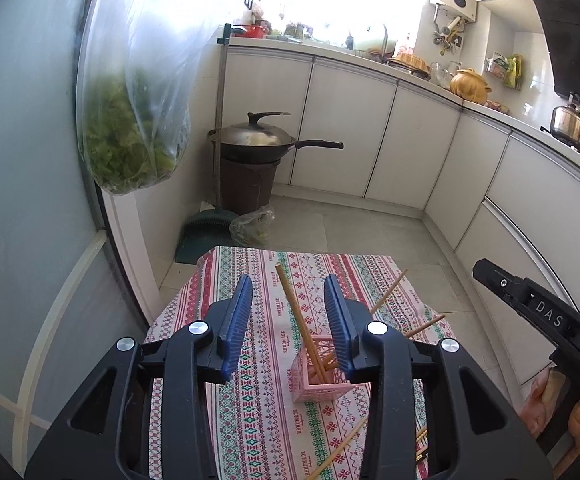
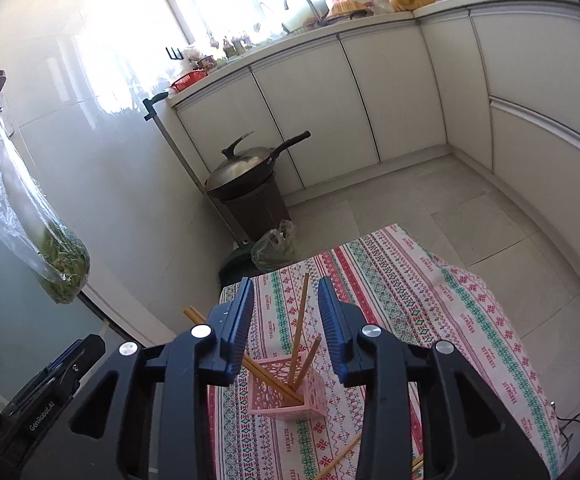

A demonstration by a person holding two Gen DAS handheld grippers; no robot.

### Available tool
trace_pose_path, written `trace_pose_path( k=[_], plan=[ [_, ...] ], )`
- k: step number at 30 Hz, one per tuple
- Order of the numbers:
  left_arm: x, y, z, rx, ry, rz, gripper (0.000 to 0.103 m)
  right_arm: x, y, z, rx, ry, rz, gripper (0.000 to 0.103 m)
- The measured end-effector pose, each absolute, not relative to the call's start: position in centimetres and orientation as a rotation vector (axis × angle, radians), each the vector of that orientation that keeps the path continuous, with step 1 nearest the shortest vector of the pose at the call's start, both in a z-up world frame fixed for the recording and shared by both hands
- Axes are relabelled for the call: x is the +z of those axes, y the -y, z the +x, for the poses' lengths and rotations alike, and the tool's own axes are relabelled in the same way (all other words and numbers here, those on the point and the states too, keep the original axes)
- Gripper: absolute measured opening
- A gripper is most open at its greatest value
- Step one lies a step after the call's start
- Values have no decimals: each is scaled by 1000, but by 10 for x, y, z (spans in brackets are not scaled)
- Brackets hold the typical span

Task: Organize utensils
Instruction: 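Lower both chopsticks into the pink cup and open both grippers, then withdraw both grippers from the cup toward the chopstick pile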

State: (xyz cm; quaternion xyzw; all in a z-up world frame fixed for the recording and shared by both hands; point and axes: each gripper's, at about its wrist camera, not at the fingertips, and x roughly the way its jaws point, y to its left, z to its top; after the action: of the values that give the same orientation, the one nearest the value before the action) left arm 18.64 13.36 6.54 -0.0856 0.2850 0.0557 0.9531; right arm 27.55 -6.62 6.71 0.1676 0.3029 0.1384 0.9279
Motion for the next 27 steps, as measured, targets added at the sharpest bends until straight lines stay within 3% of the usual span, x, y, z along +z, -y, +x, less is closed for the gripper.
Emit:
trace_pose_path(
  k=[4,11,22,27],
  plan=[
    [72,-125,180,112,-551,-149,47,75,66,262,267,-584,295,35],
    [75,-113,173,110,-534,-127,55,78,69,244,217,-548,212,42],
    [78,-95,163,101,-518,-94,73,72,84,229,146,-533,155,72],
    [73,-87,161,100,-521,-74,85,70,97,219,68,-503,151,95]
  ],
)
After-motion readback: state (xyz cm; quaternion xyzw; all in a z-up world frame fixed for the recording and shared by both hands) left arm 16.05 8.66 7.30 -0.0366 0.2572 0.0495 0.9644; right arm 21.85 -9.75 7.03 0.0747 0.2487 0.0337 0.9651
